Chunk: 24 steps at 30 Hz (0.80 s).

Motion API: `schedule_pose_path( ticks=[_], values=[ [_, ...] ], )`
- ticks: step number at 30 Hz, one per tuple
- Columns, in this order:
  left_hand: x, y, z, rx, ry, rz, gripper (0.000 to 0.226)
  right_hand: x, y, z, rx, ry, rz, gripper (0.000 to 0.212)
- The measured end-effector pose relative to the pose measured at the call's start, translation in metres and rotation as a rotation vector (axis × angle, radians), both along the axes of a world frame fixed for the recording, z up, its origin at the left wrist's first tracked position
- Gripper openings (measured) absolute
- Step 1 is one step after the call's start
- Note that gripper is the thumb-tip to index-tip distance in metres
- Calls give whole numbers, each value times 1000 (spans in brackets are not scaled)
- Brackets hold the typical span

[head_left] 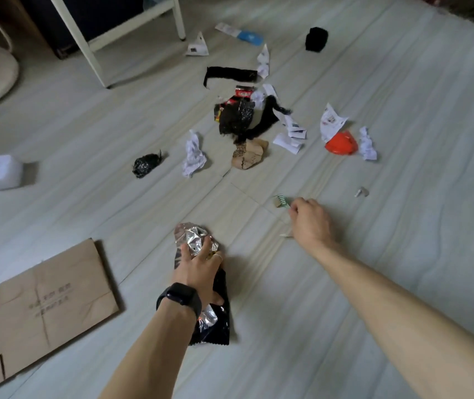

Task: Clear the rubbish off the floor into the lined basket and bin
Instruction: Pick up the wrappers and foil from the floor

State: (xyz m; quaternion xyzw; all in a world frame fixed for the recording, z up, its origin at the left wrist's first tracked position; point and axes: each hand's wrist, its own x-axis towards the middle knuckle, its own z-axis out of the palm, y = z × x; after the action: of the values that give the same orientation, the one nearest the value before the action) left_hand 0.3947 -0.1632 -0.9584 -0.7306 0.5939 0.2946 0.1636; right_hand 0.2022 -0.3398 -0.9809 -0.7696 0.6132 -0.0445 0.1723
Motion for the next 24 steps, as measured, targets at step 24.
schedule_pose_path(
  ticks=[24],
  values=[
    [1,-13,-1,42,86,115,99,64,-82,24,36,-261,292,21]
  ],
)
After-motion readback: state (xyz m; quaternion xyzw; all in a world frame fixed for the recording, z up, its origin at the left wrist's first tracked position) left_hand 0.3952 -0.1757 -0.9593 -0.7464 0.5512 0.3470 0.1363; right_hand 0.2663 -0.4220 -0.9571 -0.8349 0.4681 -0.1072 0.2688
